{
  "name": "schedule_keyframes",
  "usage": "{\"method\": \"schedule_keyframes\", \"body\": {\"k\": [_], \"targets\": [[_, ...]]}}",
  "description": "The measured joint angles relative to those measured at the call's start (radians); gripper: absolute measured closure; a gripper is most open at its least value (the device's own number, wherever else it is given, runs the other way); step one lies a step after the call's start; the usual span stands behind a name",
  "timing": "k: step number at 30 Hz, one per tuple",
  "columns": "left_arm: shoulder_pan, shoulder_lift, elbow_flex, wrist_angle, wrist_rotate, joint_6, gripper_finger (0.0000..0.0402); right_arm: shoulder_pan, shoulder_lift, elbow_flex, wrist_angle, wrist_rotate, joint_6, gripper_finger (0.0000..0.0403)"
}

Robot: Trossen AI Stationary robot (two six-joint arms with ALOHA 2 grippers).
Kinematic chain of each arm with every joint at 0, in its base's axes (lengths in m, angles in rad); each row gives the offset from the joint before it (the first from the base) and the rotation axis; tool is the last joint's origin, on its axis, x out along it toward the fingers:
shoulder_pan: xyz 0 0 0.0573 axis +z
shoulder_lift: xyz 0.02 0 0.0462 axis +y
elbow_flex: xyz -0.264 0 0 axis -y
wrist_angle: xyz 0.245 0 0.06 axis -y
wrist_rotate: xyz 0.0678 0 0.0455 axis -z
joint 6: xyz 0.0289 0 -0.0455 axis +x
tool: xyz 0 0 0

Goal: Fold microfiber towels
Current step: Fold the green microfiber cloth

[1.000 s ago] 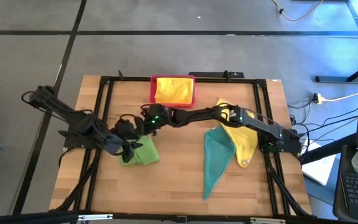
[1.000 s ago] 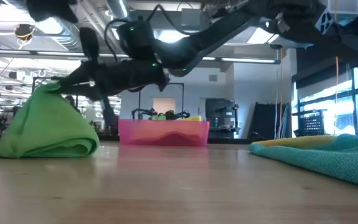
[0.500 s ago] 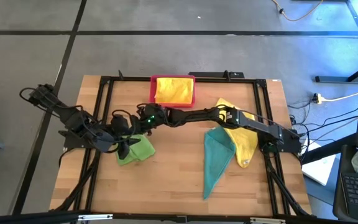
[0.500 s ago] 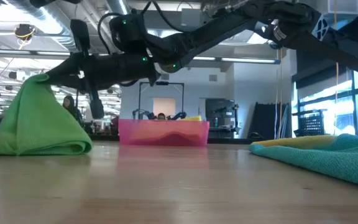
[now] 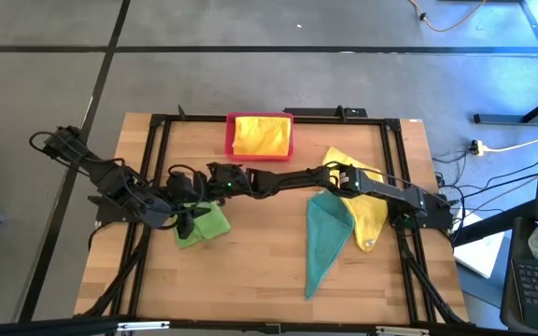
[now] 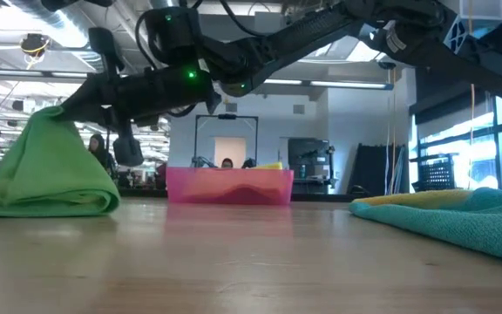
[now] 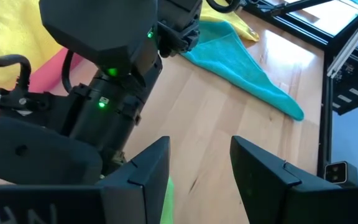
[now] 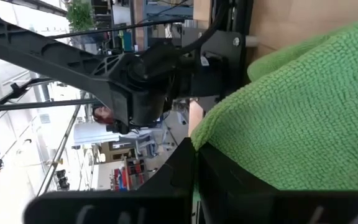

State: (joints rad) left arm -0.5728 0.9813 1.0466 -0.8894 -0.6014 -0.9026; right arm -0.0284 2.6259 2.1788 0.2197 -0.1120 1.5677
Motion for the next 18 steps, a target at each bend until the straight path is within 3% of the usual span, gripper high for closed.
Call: {"method": "schedule_keyframes", "body": {"k": [6, 13, 18], "targets": [[0.001, -0.007, 0.0, -0.001, -0.026, 0.023, 0.0239, 0.002, 0.0, 0.0, 0.072, 0.008, -0.009, 0.0386], [0.001, -0.058, 0.0, -0.001, -0.084, 0.023, 0.0239, 0.003, 0.0, 0.0, 0.037, 0.031, -0.134, 0.0384], [0.001, -0.083, 0.0, -0.006, -0.104, 0.023, 0.0239, -0.007, 0.0, -0.001, 0.031, 0.024, -0.212, 0.0339]]}}
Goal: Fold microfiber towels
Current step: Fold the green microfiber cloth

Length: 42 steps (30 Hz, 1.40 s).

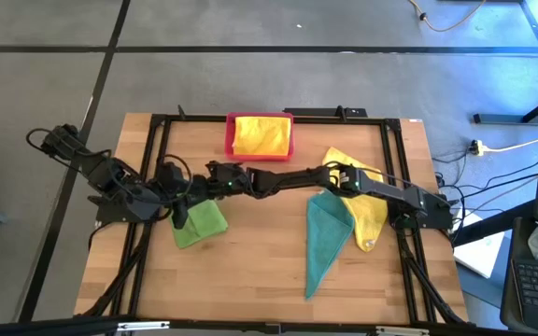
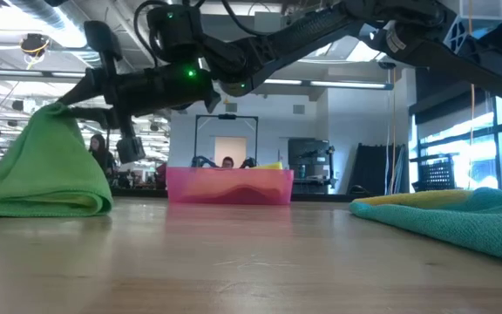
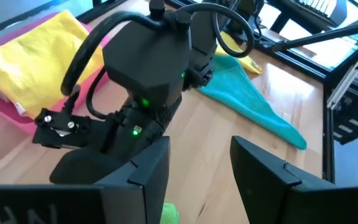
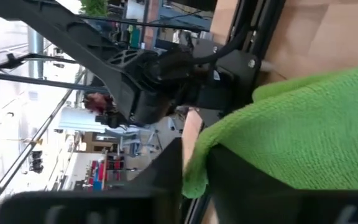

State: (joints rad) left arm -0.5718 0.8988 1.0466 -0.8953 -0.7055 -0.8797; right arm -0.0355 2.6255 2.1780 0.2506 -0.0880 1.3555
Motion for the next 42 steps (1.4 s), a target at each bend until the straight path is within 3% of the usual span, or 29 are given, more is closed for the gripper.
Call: {"method": "schedule_keyframes", "body": {"k": [9, 14, 17, 22, 29, 35, 38, 42], "targets": [[0.0, 0.001, 0.0, -0.046, -0.013, -0.007, 0.0239, -0.015, 0.0, 0.0, 0.101, -0.132, -0.03, 0.0165], [0.0, 0.001, 0.0, -0.059, -0.017, -0.008, 0.0239, -0.022, 0.0, 0.0, 0.102, -0.284, -0.059, 0.0115], [0.0, 0.001, 0.0, -0.059, -0.017, -0.009, 0.0239, -0.022, 0.0, 0.0, 0.105, -0.325, -0.084, 0.0108], [0.0, 0.001, 0.0, -0.059, -0.042, -0.053, 0.0239, -0.024, -0.001, 0.0, 0.07, -0.288, -0.161, 0.0107], [0.0, 0.001, 0.0, -0.058, -0.043, -0.092, 0.0239, -0.036, -0.002, 0.0, -0.25, -0.345, -0.348, 0.0106], [0.0, 0.002, 0.0, -0.059, -0.028, -0.119, 0.0239, -0.05, -0.002, 0.0, -0.172, -0.37, -0.318, 0.0106], [0.0, 0.002, 0.0, -0.063, -0.027, -0.093, 0.0239, -0.056, -0.002, 0.0, -0.175, -0.455, -0.359, 0.0106], [0.0, 0.002, 0.0, -0.064, -0.027, -0.055, 0.0239, -0.041, -0.003, 0.0, -0.336, -0.624, -0.484, 0.0106]]}}
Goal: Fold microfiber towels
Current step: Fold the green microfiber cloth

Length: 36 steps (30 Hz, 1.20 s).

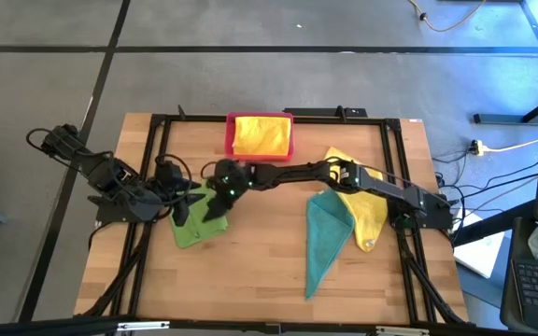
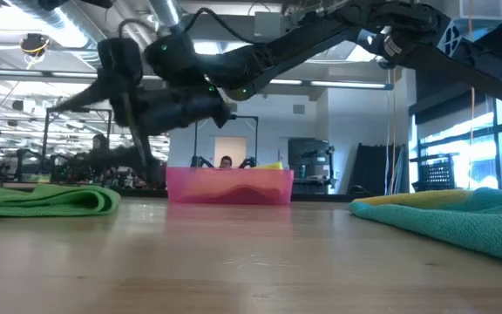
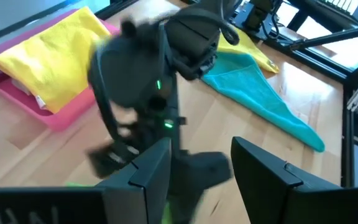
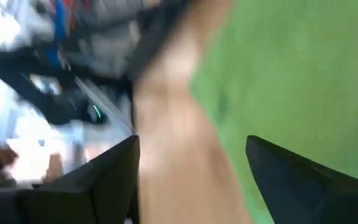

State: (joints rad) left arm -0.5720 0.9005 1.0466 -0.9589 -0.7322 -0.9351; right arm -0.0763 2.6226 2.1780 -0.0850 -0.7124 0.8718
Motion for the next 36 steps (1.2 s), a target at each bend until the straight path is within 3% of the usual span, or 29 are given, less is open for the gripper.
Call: {"method": "schedule_keyframes", "body": {"k": [4, 10, 16, 20, 26, 32, 36], "targets": [[0.0, 0.0, 0.0, -0.002, 0.0, 0.003, 0.0239, 0.03, 0.0, 0.0, -0.215, -0.002, -0.127, 0.0107], [0.0, 0.0, 0.0, -0.002, 0.001, 0.002, 0.0239, 0.059, -0.008, 0.002, -0.333, 0.15, -0.187, 0.0107], [0.0, 0.0, 0.0, 0.007, 0.001, -0.031, 0.0239, 0.042, -0.016, 0.008, -0.53, 0.111, -0.292, 0.0107], [0.0, 0.001, 0.0, 0.025, 0.001, -0.032, 0.0239, 0.009, -0.039, 0.007, -0.798, 0.095, -0.476, 0.0107], [0.001, 0.003, 0.0, 0.031, -0.013, -0.033, 0.0239, -0.031, -0.094, 0.002, -1.147, 0.278, -0.799, 0.0107], [0.035, 0.025, 0.0, 0.033, -0.022, -0.034, 0.0239, -0.046, -0.13, -0.004, -1.311, 0.498, -0.973, 0.0107], [0.064, 0.051, 0.0, 0.038, -0.022, -0.032, 0.0239, -0.046, -0.139, -0.005, -1.345, 0.505, -0.979, 0.0107]]}}
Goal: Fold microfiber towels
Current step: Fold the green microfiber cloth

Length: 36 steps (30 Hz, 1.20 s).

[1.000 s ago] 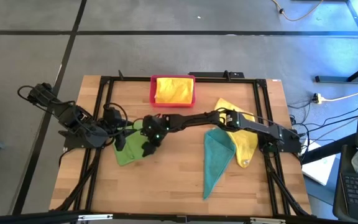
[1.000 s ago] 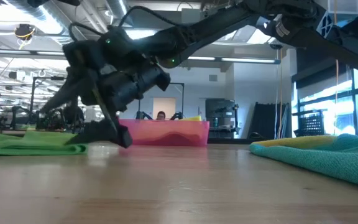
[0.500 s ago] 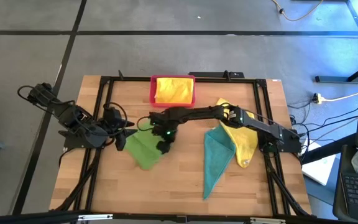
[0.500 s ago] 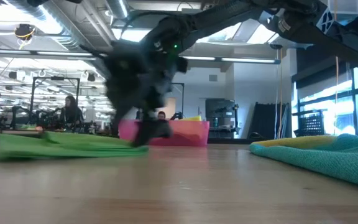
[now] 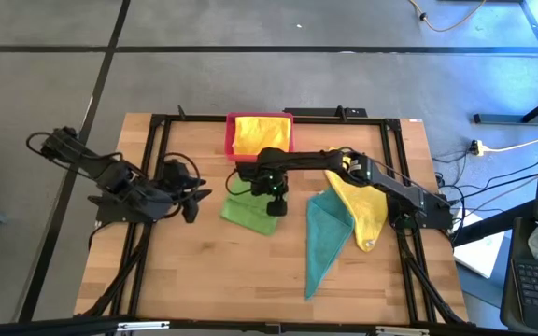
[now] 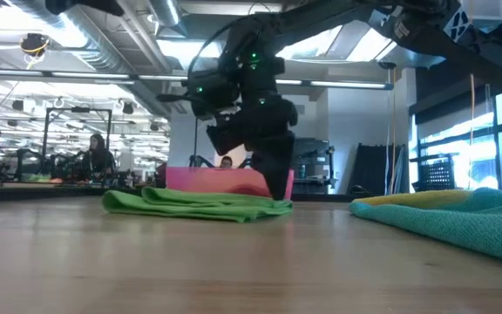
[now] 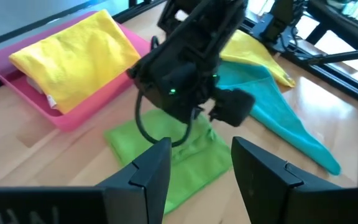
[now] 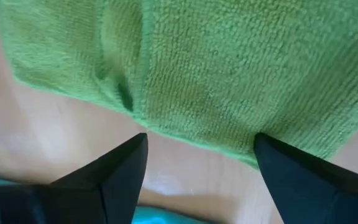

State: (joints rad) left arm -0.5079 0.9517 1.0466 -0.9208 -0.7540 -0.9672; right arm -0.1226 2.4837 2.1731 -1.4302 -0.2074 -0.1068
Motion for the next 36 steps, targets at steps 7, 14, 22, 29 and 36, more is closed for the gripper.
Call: {"method": "schedule_keyframes", "body": {"k": [7, 14, 22, 29, 36], "targets": [[0.032, 0.05, 0.0, -0.008, 0.019, 0.092, 0.0239, 0.002, -0.105, 0.001, 0.018, -0.009, 0.062, 0.0108], [0.122, 0.102, 0.0, 0.034, 0.225, 0.316, 0.0239, 0.038, -0.272, -0.009, 0.047, 0.026, 0.073, 0.0131], [0.345, 0.165, 0.0, 0.124, 0.512, 0.678, 0.0239, 0.166, -0.381, -0.169, 0.114, 0.063, 0.156, 0.0148], [0.547, 0.254, -0.009, 0.157, 0.773, 1.042, 0.0239, 0.25, -0.596, -0.514, 0.229, 0.191, 0.305, 0.0171], [0.642, 0.407, -0.074, 0.156, 0.855, 1.427, 0.0239, 0.267, -0.873, -0.862, 0.508, 0.251, 0.486, 0.0193]]}}
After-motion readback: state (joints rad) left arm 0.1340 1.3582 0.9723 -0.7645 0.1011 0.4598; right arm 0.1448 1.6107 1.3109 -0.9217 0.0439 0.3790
